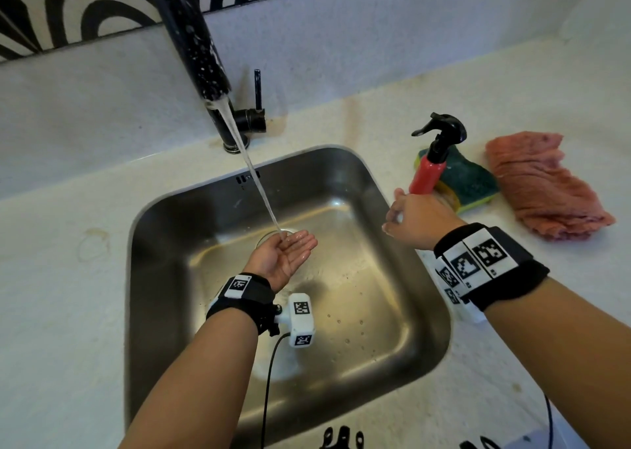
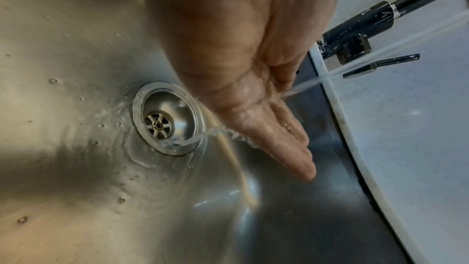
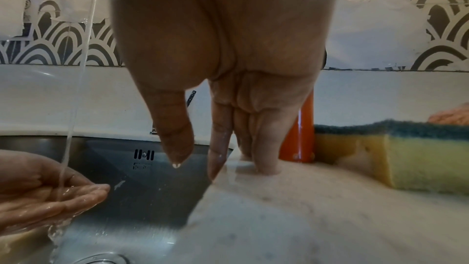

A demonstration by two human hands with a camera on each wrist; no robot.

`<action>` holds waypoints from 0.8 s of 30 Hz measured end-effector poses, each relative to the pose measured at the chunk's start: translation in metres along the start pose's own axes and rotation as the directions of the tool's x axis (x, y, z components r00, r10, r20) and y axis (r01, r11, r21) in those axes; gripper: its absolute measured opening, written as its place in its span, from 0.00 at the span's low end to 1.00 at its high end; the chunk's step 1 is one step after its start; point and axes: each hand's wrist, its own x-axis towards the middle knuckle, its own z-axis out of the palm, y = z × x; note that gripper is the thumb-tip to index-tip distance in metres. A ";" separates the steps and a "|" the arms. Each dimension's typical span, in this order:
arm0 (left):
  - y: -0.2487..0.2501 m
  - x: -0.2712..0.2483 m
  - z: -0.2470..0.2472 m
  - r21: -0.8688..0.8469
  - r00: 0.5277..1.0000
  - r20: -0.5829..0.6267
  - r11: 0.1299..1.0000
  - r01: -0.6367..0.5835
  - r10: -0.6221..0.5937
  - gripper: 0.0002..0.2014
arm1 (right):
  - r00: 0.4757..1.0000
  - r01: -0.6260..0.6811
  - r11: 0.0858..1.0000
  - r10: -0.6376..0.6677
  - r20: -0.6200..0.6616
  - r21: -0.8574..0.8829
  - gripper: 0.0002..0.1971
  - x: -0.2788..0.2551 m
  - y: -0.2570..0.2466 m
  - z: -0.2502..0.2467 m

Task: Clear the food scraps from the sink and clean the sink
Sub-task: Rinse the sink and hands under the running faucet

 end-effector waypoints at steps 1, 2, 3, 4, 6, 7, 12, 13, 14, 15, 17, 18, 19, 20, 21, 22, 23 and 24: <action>0.001 0.001 0.000 0.018 1.000 -0.008 1.000 -0.007 0.007 0.19 | 1.000 -0.002 1.000 0.002 0.000 -0.002 0.14 0.000 -0.001 0.000; 0.002 0.000 -0.001 0.045 1.000 -0.016 0.999 -0.012 0.013 0.19 | 1.000 -0.003 1.000 0.003 0.002 -0.005 0.14 -0.001 -0.001 -0.001; 0.003 0.000 -0.001 0.088 1.000 -0.024 0.996 -0.013 0.015 0.19 | 1.000 -0.003 1.000 0.003 0.004 -0.007 0.14 -0.002 -0.002 -0.002; 0.004 0.000 0.000 0.149 1.000 -0.027 0.989 -0.003 0.007 0.19 | 1.000 -0.002 1.000 0.002 0.008 -0.009 0.14 -0.003 -0.002 -0.002; 0.002 -0.003 0.004 0.340 0.999 -0.026 0.939 0.052 -0.046 0.20 | 1.000 0.003 1.000 -0.003 0.010 -0.017 0.14 -0.004 -0.003 -0.004; -0.001 -0.005 0.008 0.467 0.995 -0.023 0.879 0.095 -0.095 0.21 | 1.000 0.007 1.000 -0.007 0.010 -0.025 0.13 -0.005 -0.003 -0.005; -0.045 -0.028 0.041 0.964 0.868 -0.102 0.169 0.208 -0.486 0.18 | 1.000 0.010 1.000 -0.010 0.022 -0.015 0.14 -0.007 -0.002 -0.006; -0.055 -0.031 0.046 0.984 0.831 -0.131 0.028 0.173 -0.541 0.19 | 1.000 0.005 1.000 -0.005 0.026 -0.010 0.14 -0.007 -0.001 -0.005; -0.065 -0.033 0.051 0.989 0.802 -0.149 -0.071 0.132 -0.579 0.20 | 1.000 0.002 1.000 -0.001 0.026 -0.007 0.14 -0.006 0.000 -0.004; -0.073 -0.034 0.054 0.987 0.783 -0.155 -0.127 0.097 -0.602 0.21 | 1.000 0.002 1.000 -0.002 0.026 -0.003 0.15 -0.004 0.001 -0.003; -0.088 -0.037 0.058 0.983 0.751 -0.161 -0.170 0.066 -0.640 0.21 | 0.999 0.006 1.000 -0.006 0.035 0.006 0.14 -0.003 0.003 -0.001; -0.094 -0.038 0.060 0.982 0.736 -0.159 -0.179 0.052 -0.658 0.21 | 0.999 0.012 1.000 -0.012 0.044 0.007 0.15 -0.002 0.003 -0.001; -0.099 -0.040 0.062 0.983 0.724 -0.151 -0.182 0.035 -0.673 0.21 | 0.998 0.020 1.000 -0.020 0.056 0.001 0.15 -0.002 0.003 -0.002; -0.102 -0.041 0.064 0.984 0.722 -0.134 -0.175 0.018 -0.679 0.21 | 0.997 0.028 1.000 -0.027 0.067 -0.010 0.15 -0.003 0.002 -0.003; -0.103 -0.042 0.065 0.988 0.730 -0.108 -0.157 0.002 -0.674 0.21 | 0.997 0.034 0.999 -0.032 0.072 -0.022 0.15 -0.003 0.002 -0.003; -0.101 -0.043 0.066 0.991 0.749 -0.076 -0.130 -0.013 -0.658 0.21 | 0.997 0.039 0.999 -0.037 0.069 -0.027 0.16 -0.003 0.002 -0.004; -0.096 -0.043 0.065 0.995 0.774 -0.043 -0.095 -0.021 -0.632 0.21 | 0.997 0.037 0.999 -0.035 0.066 -0.025 0.15 -0.003 0.002 -0.004; -0.088 -0.042 0.063 0.999 0.799 -0.016 -0.049 -0.017 -0.602 0.21 | 0.998 0.031 0.999 -0.030 0.063 -0.020 0.16 -0.003 0.003 -0.003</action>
